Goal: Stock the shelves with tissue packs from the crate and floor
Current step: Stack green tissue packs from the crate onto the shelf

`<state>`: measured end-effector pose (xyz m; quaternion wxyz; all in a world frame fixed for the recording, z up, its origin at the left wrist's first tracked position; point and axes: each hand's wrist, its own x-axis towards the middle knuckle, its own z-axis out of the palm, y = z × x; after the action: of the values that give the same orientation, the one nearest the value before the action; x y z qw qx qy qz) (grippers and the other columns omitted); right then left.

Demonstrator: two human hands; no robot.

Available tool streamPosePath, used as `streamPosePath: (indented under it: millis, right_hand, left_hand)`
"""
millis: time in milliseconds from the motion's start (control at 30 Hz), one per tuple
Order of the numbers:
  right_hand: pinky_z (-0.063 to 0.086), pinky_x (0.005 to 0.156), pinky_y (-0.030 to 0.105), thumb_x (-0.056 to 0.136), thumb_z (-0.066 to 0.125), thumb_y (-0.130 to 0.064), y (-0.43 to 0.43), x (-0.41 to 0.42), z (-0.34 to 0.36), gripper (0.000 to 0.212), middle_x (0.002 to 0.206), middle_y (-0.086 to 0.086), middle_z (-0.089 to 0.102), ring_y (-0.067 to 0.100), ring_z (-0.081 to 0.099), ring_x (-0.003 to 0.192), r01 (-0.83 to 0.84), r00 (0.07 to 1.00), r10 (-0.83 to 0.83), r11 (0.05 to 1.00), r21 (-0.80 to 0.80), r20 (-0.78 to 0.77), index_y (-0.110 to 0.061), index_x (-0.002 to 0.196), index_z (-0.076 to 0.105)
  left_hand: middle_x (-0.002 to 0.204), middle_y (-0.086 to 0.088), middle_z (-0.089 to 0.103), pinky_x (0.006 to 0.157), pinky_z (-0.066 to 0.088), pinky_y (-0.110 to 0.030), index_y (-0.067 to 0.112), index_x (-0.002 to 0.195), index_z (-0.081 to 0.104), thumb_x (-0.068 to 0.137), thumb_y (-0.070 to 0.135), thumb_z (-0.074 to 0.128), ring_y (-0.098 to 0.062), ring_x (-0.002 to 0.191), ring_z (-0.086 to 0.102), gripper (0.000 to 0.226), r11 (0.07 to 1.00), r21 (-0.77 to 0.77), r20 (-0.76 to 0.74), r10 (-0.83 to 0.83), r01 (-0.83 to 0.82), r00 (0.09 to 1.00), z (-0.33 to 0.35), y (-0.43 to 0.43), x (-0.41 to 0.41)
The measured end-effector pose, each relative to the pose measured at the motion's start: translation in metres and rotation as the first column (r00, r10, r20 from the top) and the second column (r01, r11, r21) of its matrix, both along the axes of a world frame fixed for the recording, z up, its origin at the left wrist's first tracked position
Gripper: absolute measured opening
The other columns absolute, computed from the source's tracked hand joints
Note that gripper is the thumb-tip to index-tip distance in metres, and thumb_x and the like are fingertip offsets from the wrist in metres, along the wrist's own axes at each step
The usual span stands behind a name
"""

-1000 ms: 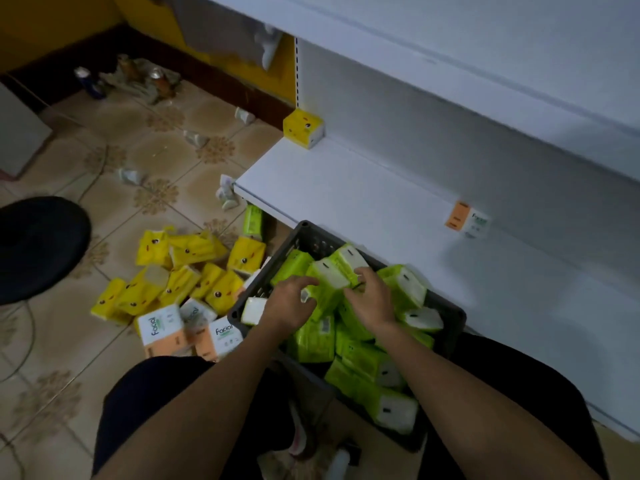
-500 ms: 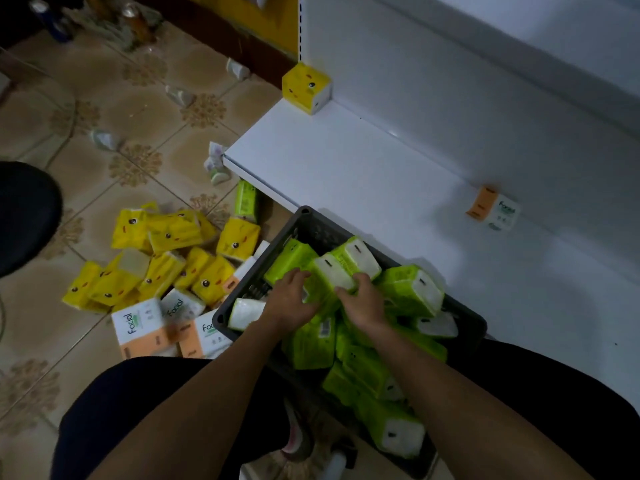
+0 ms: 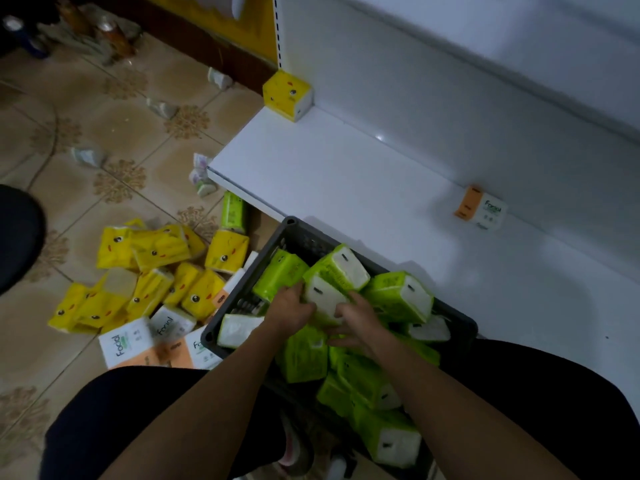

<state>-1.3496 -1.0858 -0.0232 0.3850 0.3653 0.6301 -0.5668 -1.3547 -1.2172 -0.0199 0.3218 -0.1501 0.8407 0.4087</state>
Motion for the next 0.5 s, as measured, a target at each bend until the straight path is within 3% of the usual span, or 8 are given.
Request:
streamPosePath:
  millis: [67, 133, 233, 300, 400, 500]
  right_hand:
    - [0.052, 0.047, 0.029, 0.093, 0.048, -0.017, -0.003, 0.000, 0.023, 0.054, 0.115, 0.007, 0.048, 0.024, 0.061, 0.073, -0.081, 0.996, 0.082, 0.996, 0.035, -0.031, -0.027, 0.142, 0.028]
    - [0.053, 0.049, 0.028, 0.091, 0.055, -0.031, -0.005, -0.001, 0.047, 0.044, 0.110, 0.005, 0.050, 0.022, 0.060, 0.073, -0.125, 0.985, 0.135, 0.988, 0.090, -0.104, -0.025, 0.132, 0.040]
    - [0.052, 0.056, 0.026, 0.085, 0.063, -0.038, -0.011, -0.007, 0.086, 0.029, 0.109, 0.004, 0.054, 0.022, 0.059, 0.085, -0.092, 0.962, 0.121, 0.988, 0.125, -0.246, -0.022, 0.106, 0.051]
    - [0.047, 0.053, 0.022, 0.082, 0.066, -0.037, -0.016, -0.011, 0.114, 0.025, 0.110, 0.004, 0.056, 0.019, 0.056, 0.088, -0.080, 0.912, 0.151, 0.977, 0.197, -0.381, -0.023, 0.098, 0.053]
    - [0.037, 0.051, 0.016, 0.078, 0.070, -0.031, -0.019, -0.015, 0.158, 0.017, 0.110, 0.008, 0.057, 0.015, 0.054, 0.079, -0.107, 0.787, 0.245, 0.958, 0.265, -0.566, -0.028, 0.084, 0.054]
    - [0.036, 0.052, 0.019, 0.078, 0.068, -0.016, -0.020, -0.012, 0.202, 0.024, 0.099, 0.007, 0.049, 0.010, 0.047, 0.066, -0.206, 0.672, 0.315, 0.949, 0.239, -0.671, -0.030, 0.074, 0.050]
  left_hand:
    - [0.129, -0.021, 0.052, 0.094, 0.041, -0.031, 0.004, 0.134, 0.046, 0.057, 0.034, 0.041, -0.030, 0.119, 0.050, 0.083, 0.996, 0.039, 0.027, 0.080, -0.081, 0.996, 0.019, -0.002, 0.003]
    - [0.126, -0.019, 0.055, 0.089, 0.042, -0.031, 0.003, 0.128, 0.052, 0.059, 0.033, 0.047, -0.027, 0.110, 0.054, 0.075, 0.978, 0.076, 0.033, 0.194, -0.196, 0.981, 0.039, -0.003, 0.001]
    - [0.099, -0.019, 0.057, 0.071, 0.035, -0.029, 0.001, 0.094, 0.057, 0.080, 0.013, 0.057, -0.022, 0.085, 0.048, 0.018, 0.940, 0.135, -0.021, 0.319, -0.313, 0.948, 0.077, -0.007, -0.003]
    - [0.084, -0.018, 0.053, 0.067, 0.033, -0.030, 0.008, 0.078, 0.052, 0.078, 0.015, 0.054, -0.020, 0.070, 0.046, 0.007, 0.910, 0.195, -0.110, 0.390, -0.365, 0.914, 0.107, -0.013, -0.005]
    - [0.096, -0.023, 0.063, 0.073, 0.048, -0.038, 0.004, 0.104, 0.053, 0.078, 0.030, 0.053, -0.029, 0.079, 0.060, 0.037, 0.880, 0.238, -0.240, 0.463, -0.411, 0.853, 0.142, -0.034, -0.007]
    - [0.100, -0.025, 0.062, 0.074, 0.054, -0.044, 0.005, 0.113, 0.050, 0.087, 0.024, 0.052, -0.034, 0.083, 0.062, 0.033, 0.946, 0.164, -0.354, 0.322, -0.281, 0.878, 0.174, -0.056, -0.003]
